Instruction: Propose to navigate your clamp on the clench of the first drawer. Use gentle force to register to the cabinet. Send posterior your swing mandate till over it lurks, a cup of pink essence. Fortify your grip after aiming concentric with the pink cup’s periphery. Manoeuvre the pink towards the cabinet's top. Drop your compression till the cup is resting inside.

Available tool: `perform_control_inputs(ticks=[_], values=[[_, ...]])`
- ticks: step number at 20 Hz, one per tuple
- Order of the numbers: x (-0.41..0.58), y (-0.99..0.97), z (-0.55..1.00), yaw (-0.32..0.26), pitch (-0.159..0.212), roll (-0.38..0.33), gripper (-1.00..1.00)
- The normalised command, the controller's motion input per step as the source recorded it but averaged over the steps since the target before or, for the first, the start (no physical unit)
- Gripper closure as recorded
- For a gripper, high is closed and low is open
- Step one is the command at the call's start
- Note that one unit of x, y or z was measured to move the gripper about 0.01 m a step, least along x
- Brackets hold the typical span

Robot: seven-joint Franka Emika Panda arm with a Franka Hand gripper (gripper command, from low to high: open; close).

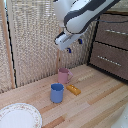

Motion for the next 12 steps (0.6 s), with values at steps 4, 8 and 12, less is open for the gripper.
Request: perform_control_inputs(ticks=[4, 8, 12], values=[[-0.132, -0.15, 0.00, 0.098, -0.001, -0.375, -1.00], [-0.123, -0.14, 0.00, 0.129, -0.051, -0.375, -1.00], [-0.163, -0.14, 0.00, 0.164, -0.095, -0.375, -1.00]])
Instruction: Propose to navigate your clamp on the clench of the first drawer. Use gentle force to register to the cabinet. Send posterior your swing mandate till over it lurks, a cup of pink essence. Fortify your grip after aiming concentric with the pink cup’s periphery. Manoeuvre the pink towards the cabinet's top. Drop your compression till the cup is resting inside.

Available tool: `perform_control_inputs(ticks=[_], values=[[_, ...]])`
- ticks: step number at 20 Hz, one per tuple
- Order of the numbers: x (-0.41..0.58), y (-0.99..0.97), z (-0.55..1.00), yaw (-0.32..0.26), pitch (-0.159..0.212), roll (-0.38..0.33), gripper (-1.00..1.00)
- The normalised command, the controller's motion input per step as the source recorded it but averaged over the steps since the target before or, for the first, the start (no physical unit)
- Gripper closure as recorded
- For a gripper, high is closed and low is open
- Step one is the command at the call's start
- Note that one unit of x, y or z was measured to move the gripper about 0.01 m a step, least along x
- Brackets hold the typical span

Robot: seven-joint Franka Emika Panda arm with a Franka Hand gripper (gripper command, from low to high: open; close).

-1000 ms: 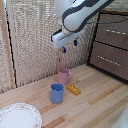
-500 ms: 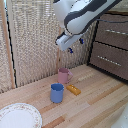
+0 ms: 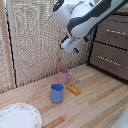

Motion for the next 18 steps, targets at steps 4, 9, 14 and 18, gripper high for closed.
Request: perform_control_inputs(ticks=[4, 9, 14, 18], values=[[-0.178, -0.14, 0.00, 0.160, -0.075, -0.375, -1.00], [-0.203, -0.14, 0.00, 0.145, -0.038, -0.375, -1.00], [-0.261, -0.14, 0.00, 0.147, -0.017, -0.375, -1.00], [-0.271, -0.15, 0.00, 0.149, -0.020, -0.375, -1.00]])
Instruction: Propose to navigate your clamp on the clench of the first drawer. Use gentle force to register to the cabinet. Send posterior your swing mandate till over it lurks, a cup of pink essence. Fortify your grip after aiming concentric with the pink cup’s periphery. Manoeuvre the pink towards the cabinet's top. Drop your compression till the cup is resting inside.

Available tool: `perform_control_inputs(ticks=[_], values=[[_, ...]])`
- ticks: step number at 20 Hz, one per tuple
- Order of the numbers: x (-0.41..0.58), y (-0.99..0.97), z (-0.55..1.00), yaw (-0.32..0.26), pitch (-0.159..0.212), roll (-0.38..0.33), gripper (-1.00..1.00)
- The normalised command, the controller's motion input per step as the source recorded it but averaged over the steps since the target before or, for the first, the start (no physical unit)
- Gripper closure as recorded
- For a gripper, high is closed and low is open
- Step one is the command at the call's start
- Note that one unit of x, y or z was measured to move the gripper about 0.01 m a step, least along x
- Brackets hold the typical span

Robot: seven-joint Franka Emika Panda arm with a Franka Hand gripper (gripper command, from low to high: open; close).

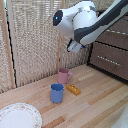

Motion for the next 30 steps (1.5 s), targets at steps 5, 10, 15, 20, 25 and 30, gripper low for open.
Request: perform_control_inputs(ticks=[5, 10, 15, 20, 25, 30], values=[[-0.183, -0.33, 0.00, 0.124, -0.038, -0.331, -1.00], [-0.021, -0.49, -0.01, 0.134, -0.028, -0.241, -1.00], [-0.008, -0.54, -0.02, 0.131, -0.017, -0.214, -1.00], [-0.162, -0.60, 0.11, 0.077, -0.006, -0.218, -1.00], [-0.170, -0.76, 0.03, 0.062, 0.000, -0.141, -1.00], [-0.031, -0.87, 0.00, 0.092, 0.000, -0.019, -1.00]])
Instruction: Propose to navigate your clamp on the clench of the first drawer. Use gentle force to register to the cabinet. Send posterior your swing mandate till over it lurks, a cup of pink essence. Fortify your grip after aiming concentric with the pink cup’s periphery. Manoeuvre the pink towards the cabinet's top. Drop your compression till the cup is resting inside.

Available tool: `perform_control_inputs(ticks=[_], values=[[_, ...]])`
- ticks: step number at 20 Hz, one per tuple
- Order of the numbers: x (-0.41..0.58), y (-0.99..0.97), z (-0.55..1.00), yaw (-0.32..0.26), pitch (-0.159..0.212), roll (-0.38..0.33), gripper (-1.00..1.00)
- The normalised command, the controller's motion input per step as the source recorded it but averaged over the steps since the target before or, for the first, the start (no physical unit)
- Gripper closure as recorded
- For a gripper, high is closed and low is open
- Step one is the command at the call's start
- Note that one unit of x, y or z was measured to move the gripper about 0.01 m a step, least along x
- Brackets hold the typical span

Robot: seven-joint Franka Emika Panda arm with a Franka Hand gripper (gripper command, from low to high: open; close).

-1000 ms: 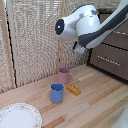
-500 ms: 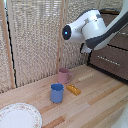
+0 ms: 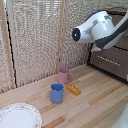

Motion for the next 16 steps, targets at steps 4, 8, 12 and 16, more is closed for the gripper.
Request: perform_control_inputs(ticks=[4, 8, 12, 16], values=[[0.000, -0.80, 0.04, 0.125, 0.002, 0.043, -1.00], [0.129, -0.72, 0.30, 0.090, 0.021, 0.133, -1.00], [0.122, -0.47, 0.38, 0.004, 0.102, 0.144, 1.00], [0.010, -0.19, 0.04, 0.000, 0.033, 0.079, 1.00]])
